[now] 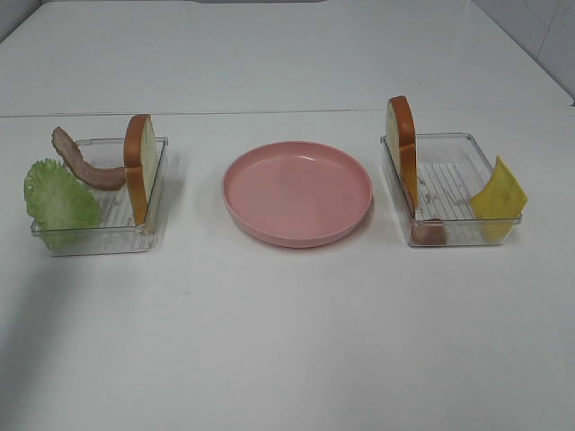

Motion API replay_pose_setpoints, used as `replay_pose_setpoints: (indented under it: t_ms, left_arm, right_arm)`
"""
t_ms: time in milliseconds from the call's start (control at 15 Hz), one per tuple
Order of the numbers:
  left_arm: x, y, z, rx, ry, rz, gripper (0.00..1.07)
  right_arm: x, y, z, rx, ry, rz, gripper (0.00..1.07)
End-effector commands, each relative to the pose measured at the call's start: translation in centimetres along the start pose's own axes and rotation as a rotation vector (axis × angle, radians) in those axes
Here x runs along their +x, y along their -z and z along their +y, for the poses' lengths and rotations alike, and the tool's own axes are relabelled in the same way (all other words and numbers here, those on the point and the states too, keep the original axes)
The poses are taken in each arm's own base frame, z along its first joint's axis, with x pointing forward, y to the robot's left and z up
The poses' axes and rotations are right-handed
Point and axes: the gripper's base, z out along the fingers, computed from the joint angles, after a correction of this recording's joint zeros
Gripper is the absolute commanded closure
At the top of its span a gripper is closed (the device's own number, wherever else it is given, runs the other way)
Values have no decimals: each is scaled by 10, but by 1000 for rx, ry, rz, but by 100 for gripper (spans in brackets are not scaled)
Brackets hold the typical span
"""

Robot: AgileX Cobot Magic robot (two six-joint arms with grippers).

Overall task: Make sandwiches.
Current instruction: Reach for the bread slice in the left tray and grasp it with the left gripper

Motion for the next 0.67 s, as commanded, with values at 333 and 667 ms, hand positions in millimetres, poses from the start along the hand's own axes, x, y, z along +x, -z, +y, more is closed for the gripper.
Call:
replay_pose_setpoints:
  t_ms: [333, 667]
  left_arm:
    - [-50, -71, -35, 98, -29, 289, 6]
    - [-52, -115, -83, 16, -74, 369, 6]
  right_arm:
    - [3, 3, 0, 10, 5, -35, 8]
    - [3, 3, 0, 10, 5, -35, 8]
